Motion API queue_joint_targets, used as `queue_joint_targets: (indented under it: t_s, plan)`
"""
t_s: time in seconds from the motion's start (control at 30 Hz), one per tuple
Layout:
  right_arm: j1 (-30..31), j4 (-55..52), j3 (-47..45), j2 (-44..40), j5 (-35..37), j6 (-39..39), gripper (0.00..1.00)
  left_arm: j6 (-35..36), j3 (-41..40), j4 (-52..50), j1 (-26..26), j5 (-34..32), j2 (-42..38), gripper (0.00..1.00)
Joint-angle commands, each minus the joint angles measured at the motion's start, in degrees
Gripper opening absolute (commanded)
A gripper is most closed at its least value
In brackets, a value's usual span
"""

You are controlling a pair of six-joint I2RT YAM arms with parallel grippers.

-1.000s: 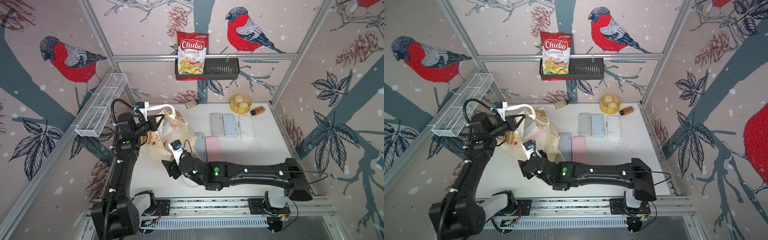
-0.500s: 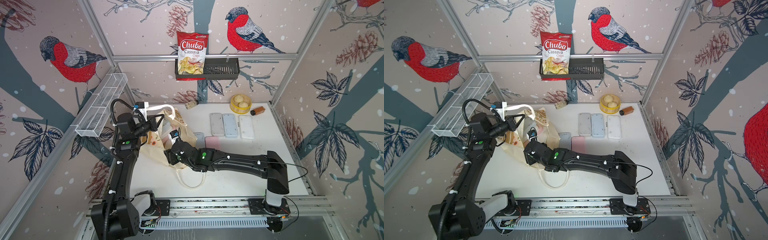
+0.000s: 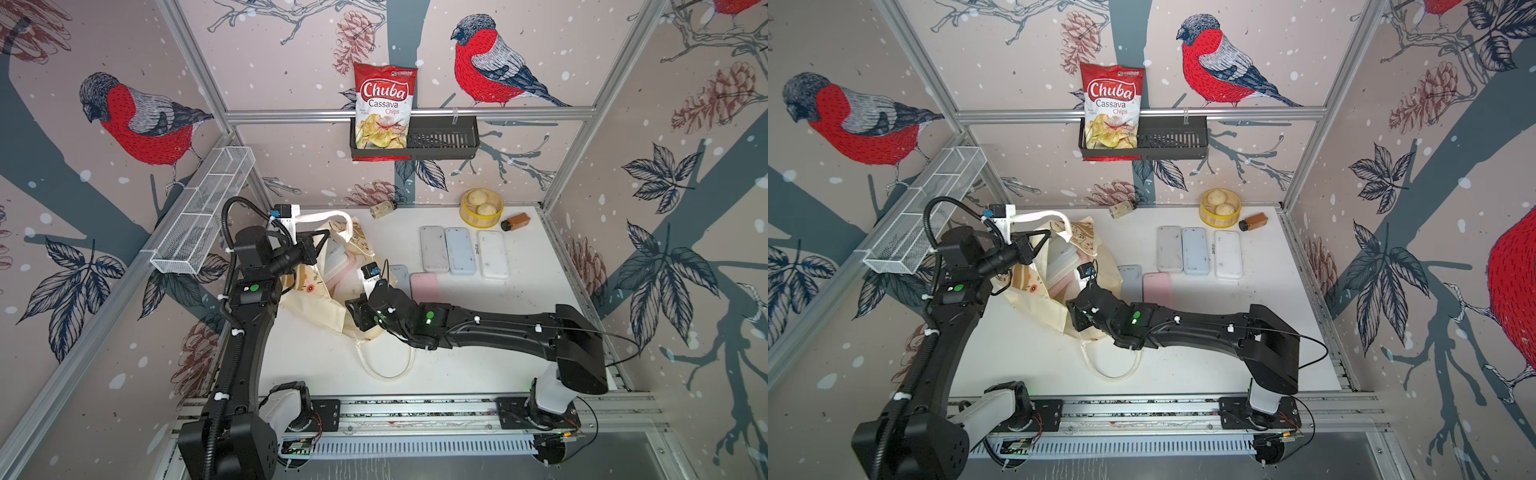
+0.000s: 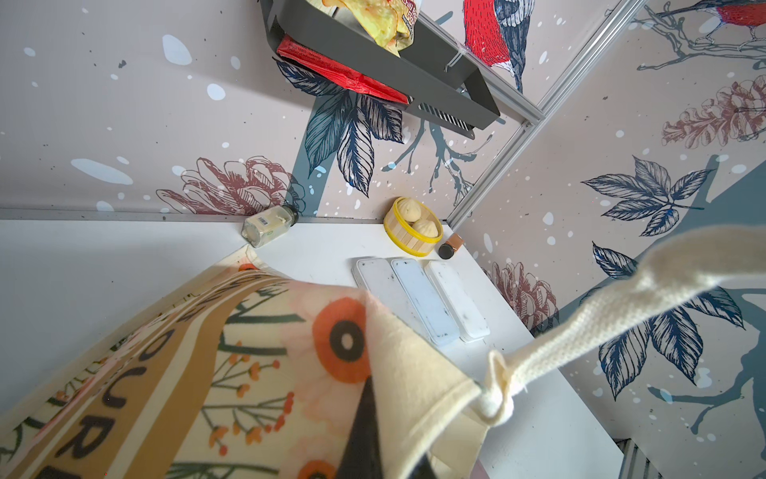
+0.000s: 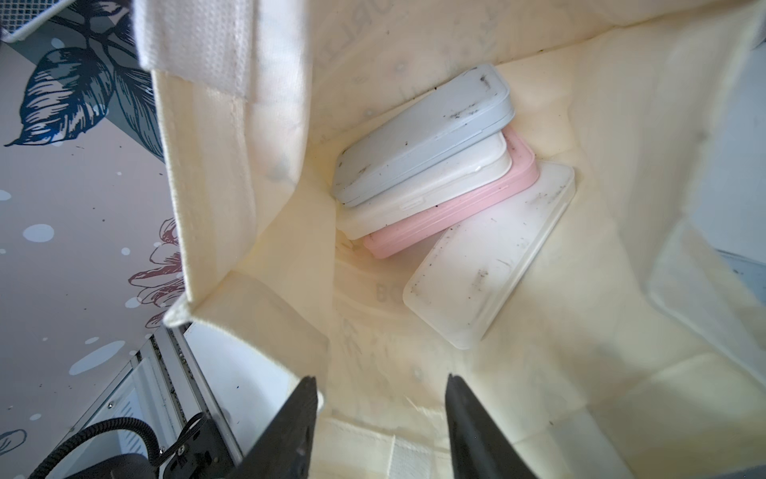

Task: Take out the pencil case from the canvas bag
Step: Pick up the pencil case from the canvas bag.

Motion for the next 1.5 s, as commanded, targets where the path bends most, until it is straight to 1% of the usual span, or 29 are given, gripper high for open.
queue_joint_targets:
  t_s: [0.0, 0.07, 0.17, 0.27, 0.4, 0.5, 0.63, 0.77, 1.07, 1.23, 1.3, 1.47]
  plan:
    - [-0.31, 8.19, -4.04, -2.43, 0.84, -0.59, 0.55, 1.61, 0.85, 3.22, -0.49, 1.04, -0.41, 0.0]
    - [-1.4, 9.01, -4.48, -1.79, 0.73, 0.07, 0.56, 2.13, 1.09, 2.69, -0.89, 1.56, -0.58, 0.0]
    - [-3.4, 3.75, 0.67, 2.22, -0.06, 2.18, 0.56, 2.06, 0.87, 3.27, -1.06, 2.65, -0.68, 0.0]
    - [-3.34, -0.35, 7.08, 6.97, 2.79, 3.3, 0.57, 1.6, 0.74, 3.73, -1.02, 3.32, -0.2, 0.0]
    - [-1.95, -2.6, 14.24, 14.22, 9.23, 2.29, 0.6, 1.25, 0.62, 4.04, -1.04, 4.1, -0.01, 0.0]
    - [-2.53, -6.93, 21.19, 20.05, 10.93, 3.73, 0.63, 1.25, 0.61, 4.34, -1.06, 4.52, -0.3, 0.0]
    - [-3.52, -8.35, 26.08, 25.05, 11.23, 5.64, 0.65, 1.22, 0.54, 4.58, -1.07, 4.73, -1.02, 0.0]
    - [-5.21, -8.4, 26.93, 27.41, 10.98, 10.31, 0.69, 1.13, 0.51, 4.55, -1.02, 4.63, -0.85, 0.0]
    - [-8.86, -7.71, 24.1, 29.69, 4.21, 19.24, 0.7, 0.5, 0.24, 5.38, -0.46, 5.1, -0.51, 0.0]
    - [-9.56, -5.49, 21.43, 29.3, 2.79, 23.05, 0.7, 0.23, 0.15, 5.73, 0.09, 5.2, -0.33, 0.0]
    - [-9.72, -6.27, 21.54, 29.47, 2.56, 25.23, 0.73, -0.06, 0.04, 6.05, 0.25, 5.33, -0.32, 0.0]
    - [-10.1, -5.07, 21.0, 30.22, -0.15, 27.7, 0.73, -0.55, -0.12, 6.52, 0.6, 5.56, -0.24, 0.0]
